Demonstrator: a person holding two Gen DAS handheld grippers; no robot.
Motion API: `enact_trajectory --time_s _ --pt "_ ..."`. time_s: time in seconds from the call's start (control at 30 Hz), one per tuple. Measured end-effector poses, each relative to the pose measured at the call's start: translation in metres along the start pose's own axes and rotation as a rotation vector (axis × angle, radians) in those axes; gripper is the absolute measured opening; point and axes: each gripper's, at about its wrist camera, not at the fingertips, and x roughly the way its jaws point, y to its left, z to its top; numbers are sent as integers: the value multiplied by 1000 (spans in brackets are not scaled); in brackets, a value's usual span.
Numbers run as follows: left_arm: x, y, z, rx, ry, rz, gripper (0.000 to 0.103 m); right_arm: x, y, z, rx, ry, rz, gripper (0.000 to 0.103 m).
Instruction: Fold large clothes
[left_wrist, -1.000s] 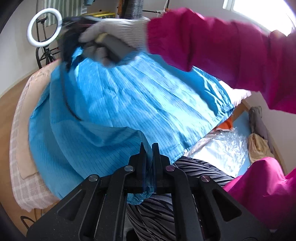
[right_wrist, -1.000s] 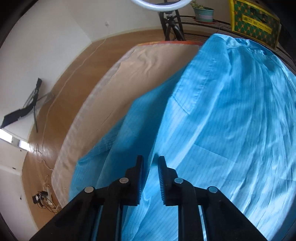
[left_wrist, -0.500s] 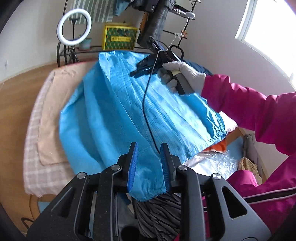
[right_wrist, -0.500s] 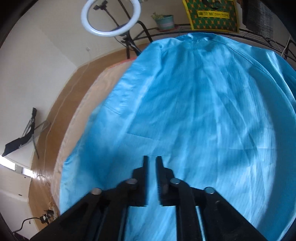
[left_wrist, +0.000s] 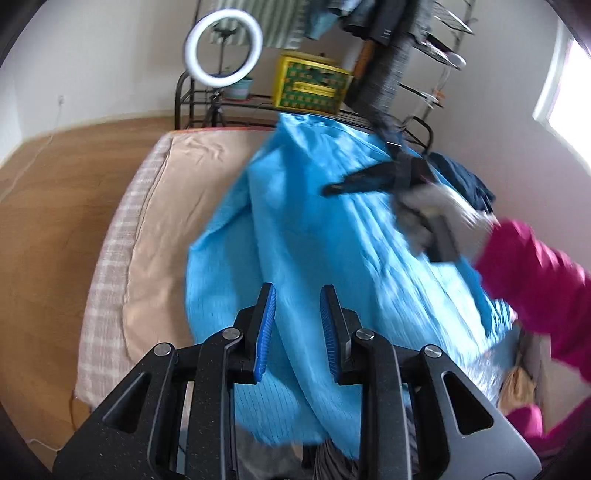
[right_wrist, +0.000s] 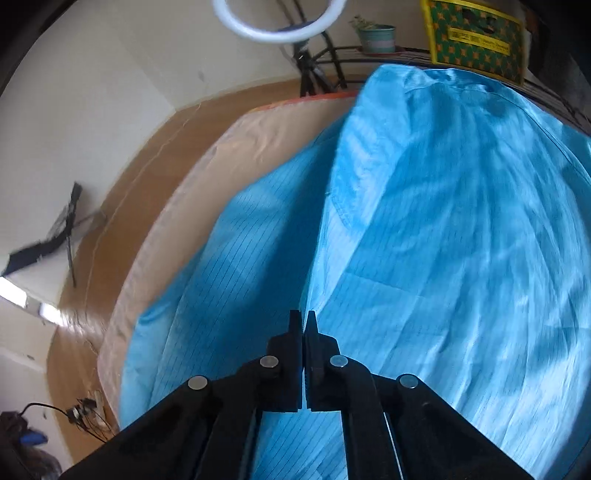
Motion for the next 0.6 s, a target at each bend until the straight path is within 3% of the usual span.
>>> enact_trajectory --time_s 0.13,0.23,0.3,0.37,0.5,0.6 --pt "38 34 26 -101 12 -15 24 -21 -40 -12 99 -59 -13 0" --pt "73 52 44 -176 42 -55 34 -24 -73 -22 166 -25 -61 3" --pt "94 58 53 -216 55 -72 35 -26 -88 -29 215 7 -45 8" --pt "118 64 64 -260 72 -102 35 -38 -92 -37 223 -20 -31 30" --pt "163 78 82 -404 86 -169 48 -70 -80 -56 184 -68 21 34" --pt "196 100 92 -538 86 -181 48 -95 -73 -74 150 -92 43 34"
